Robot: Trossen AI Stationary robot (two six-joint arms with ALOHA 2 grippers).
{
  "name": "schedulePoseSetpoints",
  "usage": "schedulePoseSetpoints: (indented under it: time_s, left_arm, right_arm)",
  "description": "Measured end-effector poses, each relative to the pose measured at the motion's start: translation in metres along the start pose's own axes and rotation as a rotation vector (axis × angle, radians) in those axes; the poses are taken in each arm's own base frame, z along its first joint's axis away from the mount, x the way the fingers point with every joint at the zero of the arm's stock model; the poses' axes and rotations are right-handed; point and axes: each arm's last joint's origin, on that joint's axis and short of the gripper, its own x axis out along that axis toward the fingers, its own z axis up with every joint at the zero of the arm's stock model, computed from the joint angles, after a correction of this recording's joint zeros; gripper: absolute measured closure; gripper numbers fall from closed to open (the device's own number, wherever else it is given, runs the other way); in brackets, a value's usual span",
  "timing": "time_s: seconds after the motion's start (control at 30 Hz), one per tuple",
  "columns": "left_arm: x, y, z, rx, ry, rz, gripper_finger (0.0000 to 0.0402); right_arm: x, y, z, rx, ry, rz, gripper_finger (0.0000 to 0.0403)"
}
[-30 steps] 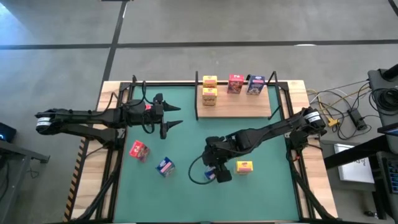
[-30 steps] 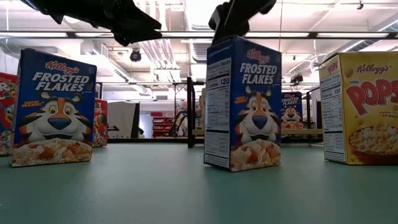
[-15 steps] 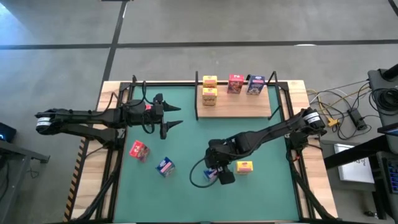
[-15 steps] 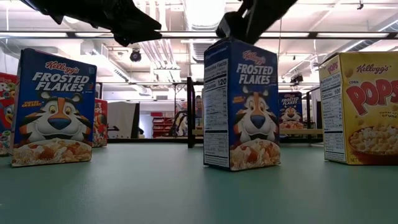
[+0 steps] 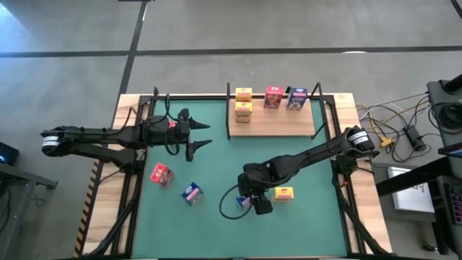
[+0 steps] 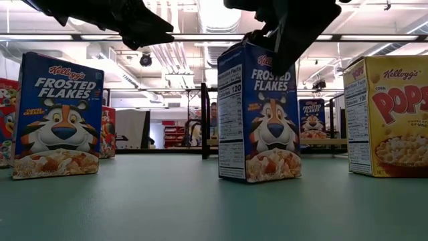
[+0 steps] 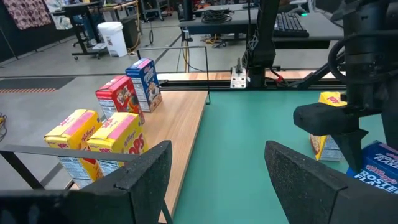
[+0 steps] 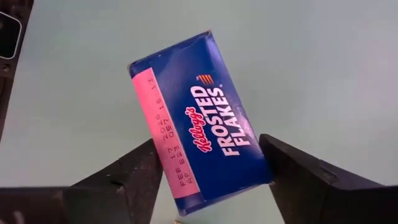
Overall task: Stack cereal on shelf
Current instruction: Put the right blue cereal box on the shelf aligned with the other blue cereal box
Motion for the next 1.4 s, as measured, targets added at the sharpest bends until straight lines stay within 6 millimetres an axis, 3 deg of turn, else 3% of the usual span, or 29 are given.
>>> schedulePoseSetpoints:
  time_s: [0.27, 0.57, 0.87, 1.23, 1.4]
  left_arm:
    - [0.0, 0.0, 0.0, 0.0, 0.0, 0.0, 0.0161]
    - [0.0, 0.0, 0.0, 0.0, 0.001, 0.0, 0.0161]
    - [0.0, 0.0, -0.001, 0.0, 0.007, 0.0, 0.0161]
    - [0.0, 0.0, -0.001, 0.0, 0.006, 0.0, 0.0161]
    - [0.0, 0.0, -0.001, 0.0, 0.006, 0.0, 0.0161]
  right_arm:
    - [-0.001, 0.001, 0.0, -0.001, 0.0, 0.027, 0.0215]
    - [-0.012, 0.001, 0.003, -0.026, -0.028, 0.027, 0.0219]
    - [-0.061, -0.016, 0.0, -0.003, -0.089, -0.061, 0.0222]
    - [-0.137, -0.063, -0.048, 0.114, -0.041, -0.355, 0.0223]
    - [-0.161, -0.091, -0.08, 0.194, -0.056, -0.459, 0.0223]
